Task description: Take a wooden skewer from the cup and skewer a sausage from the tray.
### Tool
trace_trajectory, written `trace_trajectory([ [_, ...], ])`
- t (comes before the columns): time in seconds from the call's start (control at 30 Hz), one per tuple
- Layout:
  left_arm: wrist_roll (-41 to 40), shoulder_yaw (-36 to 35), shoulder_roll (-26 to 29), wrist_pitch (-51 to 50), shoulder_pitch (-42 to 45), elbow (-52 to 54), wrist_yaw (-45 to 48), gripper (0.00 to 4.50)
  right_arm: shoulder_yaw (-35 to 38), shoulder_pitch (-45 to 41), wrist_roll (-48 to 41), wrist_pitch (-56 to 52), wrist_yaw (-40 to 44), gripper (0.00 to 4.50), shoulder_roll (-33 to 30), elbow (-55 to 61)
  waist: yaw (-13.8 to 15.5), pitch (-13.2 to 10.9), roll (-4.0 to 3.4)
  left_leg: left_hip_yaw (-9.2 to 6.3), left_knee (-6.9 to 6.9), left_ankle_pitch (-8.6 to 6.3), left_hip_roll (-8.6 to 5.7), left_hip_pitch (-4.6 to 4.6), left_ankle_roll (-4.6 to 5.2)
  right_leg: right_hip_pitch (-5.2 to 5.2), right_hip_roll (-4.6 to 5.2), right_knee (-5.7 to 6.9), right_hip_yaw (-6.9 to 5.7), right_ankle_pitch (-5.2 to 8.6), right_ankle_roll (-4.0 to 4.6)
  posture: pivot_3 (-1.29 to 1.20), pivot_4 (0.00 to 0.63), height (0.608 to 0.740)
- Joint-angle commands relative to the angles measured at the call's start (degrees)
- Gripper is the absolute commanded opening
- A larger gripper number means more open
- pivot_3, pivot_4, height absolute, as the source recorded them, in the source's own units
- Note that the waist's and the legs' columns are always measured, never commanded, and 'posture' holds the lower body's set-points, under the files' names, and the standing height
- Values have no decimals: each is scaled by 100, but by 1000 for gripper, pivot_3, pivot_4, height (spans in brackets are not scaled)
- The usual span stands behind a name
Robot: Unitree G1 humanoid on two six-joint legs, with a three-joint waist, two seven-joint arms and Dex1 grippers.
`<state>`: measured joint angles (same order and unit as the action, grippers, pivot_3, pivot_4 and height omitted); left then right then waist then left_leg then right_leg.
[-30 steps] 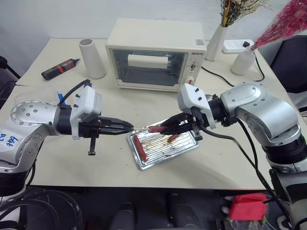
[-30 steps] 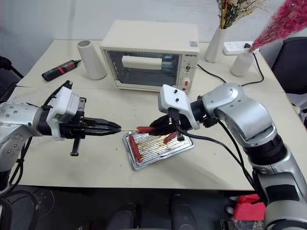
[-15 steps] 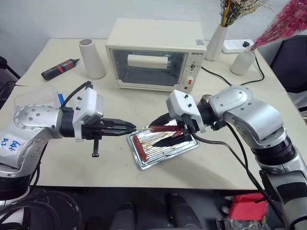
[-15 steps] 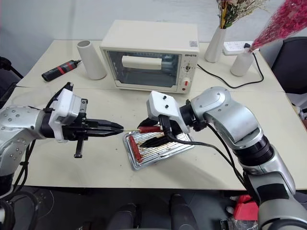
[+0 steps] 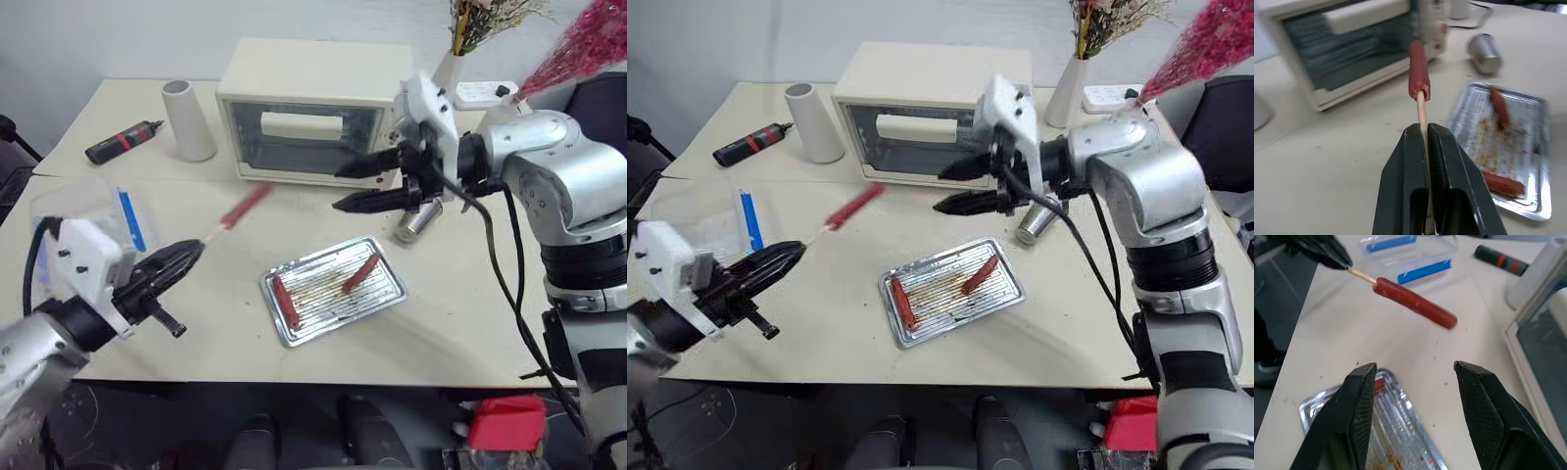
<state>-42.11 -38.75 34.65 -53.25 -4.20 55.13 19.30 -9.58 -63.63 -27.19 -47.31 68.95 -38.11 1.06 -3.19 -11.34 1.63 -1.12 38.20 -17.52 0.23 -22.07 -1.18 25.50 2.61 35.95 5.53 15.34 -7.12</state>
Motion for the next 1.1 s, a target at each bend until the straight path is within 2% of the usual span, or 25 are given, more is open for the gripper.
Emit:
trace_trajectory([
  [0.03,684,-424,-567,-403,-57,456,-1604,0,401,-139,-354,-396,-265,2625,171,63,5,2,2,-2,0,0,1,1,0,-1,-2,-1,-1,0,0,0,150,740],
  [0.13,1236,-497,-934,-706,-40,486,-2475,0,490,-102,-506,-645,-465,2625,302,146,1,2,3,0,1,0,-19,1,0,-2,-7,1,1,-1,0,0,150,740],
  [0.23,1479,-492,-1062,-953,99,200,-2770,0,605,-58,-687,-870,-667,2625,441,215,2,4,6,0,1,0,-27,0,0,-2,-7,0,0,-1,0,0,150,740],
  [0.33,1586,-577,-946,-913,262,-370,-2658,0,741,-18,-911,-1136,-855,3183,535,298,4,4,7,0,0,0,-30,0,0,-2,-8,0,-1,-1,0,0,150,740],
  [0.47,1737,-737,-628,-620,514,-1409,-2381,0,861,65,-1094,-1317,-1050,4473,549,443,-4,5,8,0,-1,0,-30,-1,0,-2,-8,-3,-4,0,0,0,150,740],
  [0.77,1893,-383,-231,-261,968,-2710,-1961,0,1155,201,-1477,-1548,-1363,4473,465,781,4,6,10,-2,-6,-2,-19,-5,-3,-1,2,-13,-6,0,0,0,150,740],
  [0.9,1942,-260,-215,-70,1223,-3067,-1919,1029,1190,259,-1521,-1517,-1464,4500,420,808,3,8,14,-2,-6,-2,-16,-6,-3,-1,6,-13,-6,-1,-2,0,150,740],
  [1.1,2017,-282,23,130,1208,-3040,-1717,2835,1206,352,-1500,-1393,-1452,4500,248,759,-1,8,14,-1,-11,-2,-6,-6,-4,2,5,-14,-5,-2,-2,0,150,740],
])
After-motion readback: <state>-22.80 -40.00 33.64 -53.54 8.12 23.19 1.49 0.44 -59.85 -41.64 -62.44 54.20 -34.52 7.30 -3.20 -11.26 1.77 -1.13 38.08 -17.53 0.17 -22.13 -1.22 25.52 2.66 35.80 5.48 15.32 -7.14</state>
